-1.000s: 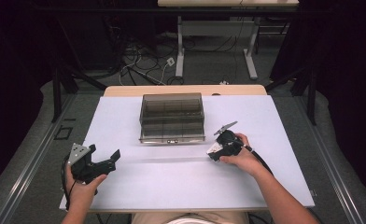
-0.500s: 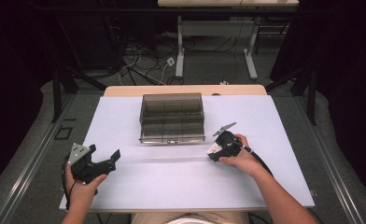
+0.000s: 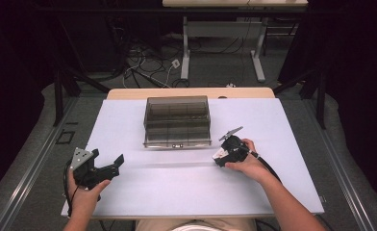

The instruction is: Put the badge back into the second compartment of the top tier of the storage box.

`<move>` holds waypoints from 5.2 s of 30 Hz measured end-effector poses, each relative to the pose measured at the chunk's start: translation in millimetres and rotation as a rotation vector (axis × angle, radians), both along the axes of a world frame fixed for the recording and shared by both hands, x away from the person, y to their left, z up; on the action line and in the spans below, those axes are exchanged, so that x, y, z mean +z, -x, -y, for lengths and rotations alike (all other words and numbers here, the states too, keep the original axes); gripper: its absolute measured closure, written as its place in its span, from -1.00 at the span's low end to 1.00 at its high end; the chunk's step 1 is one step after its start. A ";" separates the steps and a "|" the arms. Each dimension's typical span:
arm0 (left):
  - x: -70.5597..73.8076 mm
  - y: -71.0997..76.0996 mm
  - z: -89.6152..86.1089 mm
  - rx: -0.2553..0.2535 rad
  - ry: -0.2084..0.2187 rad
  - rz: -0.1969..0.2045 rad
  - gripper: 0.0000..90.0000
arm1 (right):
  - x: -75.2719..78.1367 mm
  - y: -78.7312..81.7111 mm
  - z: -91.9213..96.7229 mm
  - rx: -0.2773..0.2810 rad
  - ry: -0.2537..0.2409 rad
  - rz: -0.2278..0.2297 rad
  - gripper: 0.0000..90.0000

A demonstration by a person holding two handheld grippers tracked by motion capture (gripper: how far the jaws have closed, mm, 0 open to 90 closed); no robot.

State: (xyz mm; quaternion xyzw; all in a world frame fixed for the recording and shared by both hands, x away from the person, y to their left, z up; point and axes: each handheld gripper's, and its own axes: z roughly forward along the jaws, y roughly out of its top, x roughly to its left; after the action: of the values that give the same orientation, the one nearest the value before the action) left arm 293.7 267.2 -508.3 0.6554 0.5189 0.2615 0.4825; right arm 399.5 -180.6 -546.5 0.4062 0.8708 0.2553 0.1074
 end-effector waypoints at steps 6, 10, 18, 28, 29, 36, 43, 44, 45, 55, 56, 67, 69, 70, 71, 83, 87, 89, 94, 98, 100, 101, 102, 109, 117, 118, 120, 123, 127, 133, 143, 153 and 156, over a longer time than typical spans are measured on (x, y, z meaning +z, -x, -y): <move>0.0 0.0 0.0 -0.002 -0.001 -0.001 -0.97 | 0.1 1.1 -0.8 -0.022 0.002 0.002 -0.31; -0.1 -0.1 0.2 -0.001 0.000 -0.002 -0.97 | 1.9 2.0 -0.5 -0.026 0.016 -0.006 -0.27; -0.1 0.0 0.0 -0.001 -0.001 -0.001 -0.97 | 0.2 2.7 -1.1 -0.030 0.004 0.015 -0.27; -0.1 -0.1 0.0 -0.001 0.000 -0.002 -0.97 | 1.7 5.1 -3.0 -0.043 0.013 0.004 -0.27; -0.1 0.0 0.0 -0.001 0.001 -0.002 -0.97 | 0.5 4.9 -3.1 -0.041 0.006 0.021 -0.27; 0.0 0.1 -0.1 0.000 0.002 -0.001 -0.97 | 0.4 5.6 -4.3 -0.024 0.009 0.039 -0.27; 0.0 0.1 -0.2 0.001 0.001 -0.001 -0.96 | 5.1 6.5 -5.3 0.006 0.041 0.041 -0.27; 0.1 0.1 -0.2 0.001 0.001 -0.001 -0.96 | 5.6 6.1 -5.0 0.016 0.043 0.047 -0.27; 0.1 0.1 -0.2 0.001 0.001 -0.001 -0.96 | 5.0 6.1 -4.8 0.020 0.030 0.063 -0.27; 0.0 0.0 -0.3 0.001 0.001 -0.002 -0.96 | 12.5 7.5 -2.5 0.038 0.026 0.075 -0.27; 0.0 0.0 -0.2 0.001 0.000 -0.002 -0.96 | 13.4 7.6 -1.6 0.047 0.027 0.073 -0.27; -0.4 -0.2 0.0 0.001 0.002 -0.006 -0.96 | 20.5 10.9 1.1 0.113 0.043 0.085 -0.27; -0.5 -0.2 0.0 0.001 0.002 -0.006 -0.96 | 21.4 11.8 0.4 0.115 0.037 0.084 -0.27; -0.5 -0.2 0.0 0.001 0.002 -0.007 -0.96 | 23.0 12.6 0.0 0.118 0.037 0.079 -0.27; -0.5 -0.2 -0.1 0.001 0.003 -0.007 -0.96 | 23.9 13.3 -0.2 0.117 0.047 0.084 -0.27; -0.6 -0.3 -0.2 0.000 0.002 -0.009 -0.96 | 36.7 19.2 1.8 0.174 0.079 0.134 -0.27; -0.6 -0.2 -0.1 0.001 0.004 -0.009 -0.96 | 43.4 21.3 2.6 0.186 0.080 0.155 -0.27; -0.5 -0.2 -0.2 0.000 0.003 -0.009 -0.96 | 47.5 22.2 3.5 0.193 0.085 0.165 -0.27; -0.5 -0.1 -0.1 0.002 0.005 -0.008 -0.96 | 55.1 23.9 3.9 0.197 0.082 0.180 -0.27; -0.5 -0.1 0.0 0.002 0.003 -0.008 -0.96 | 60.3 25.5 2.1 0.208 0.094 0.185 -0.27; -0.6 -0.1 0.1 0.002 0.003 -0.008 -0.96 | 63.6 25.9 1.4 0.221 0.101 0.194 -0.27; -0.6 -0.1 0.0 0.001 0.001 -0.008 -0.96 | 67.2 26.3 0.5 0.224 0.097 0.200 -0.27; -0.6 -0.2 0.1 0.002 0.003 -0.008 -0.96 | 69.3 26.0 0.1 0.233 0.100 0.204 -0.27; -0.8 -0.3 0.5 0.002 0.002 -0.006 -0.96 | 82.6 25.2 -3.7 0.249 0.113 0.223 -0.27; -0.6 -0.1 0.2 0.001 0.002 -0.006 -0.96 | 94.7 22.9 -10.8 0.262 0.117 0.248 -0.27; -0.7 -0.2 0.3 0.002 0.002 -0.005 -0.96 | 96.9 22.4 -12.7 0.268 0.116 0.252 -0.27; -0.7 -0.3 0.4 0.001 0.002 -0.006 -0.96 | 98.2 22.0 -13.6 0.271 0.115 0.254 -0.27; -0.8 -0.3 0.5 0.001 0.002 -0.006 -0.96 | 103.1 20.1 -17.5 0.277 0.115 0.261 -0.27; -0.7 -0.2 0.6 0.002 0.000 -0.006 -0.96 | 106.4 18.8 -20.7 0.282 0.117 0.257 -0.27; -0.8 -0.4 0.5 0.002 0.000 -0.007 -0.95 | 112.7 15.1 -27.8 0.305 0.121 0.264 -0.27; -0.7 -0.4 0.3 0.002 0.000 -0.005 -0.95 | 115.8 9.2 -42.1 0.339 0.123 0.266 -0.27; -0.6 -0.3 0.1 0.003 -0.002 -0.005 -0.95 | 117.4 4.8 -60.3 0.373 0.126 0.270 -0.27; -0.4 -0.3 -0.2 0.003 -0.002 -0.006 -0.95 | 117.8 4.0 -63.9 0.375 0.122 0.273 -0.27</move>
State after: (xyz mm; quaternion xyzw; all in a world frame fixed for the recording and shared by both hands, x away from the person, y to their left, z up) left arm 294.0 267.4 -508.7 0.6560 0.5210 0.2607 0.4798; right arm 395.5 -116.8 -428.7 0.1918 0.9223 0.2701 0.1992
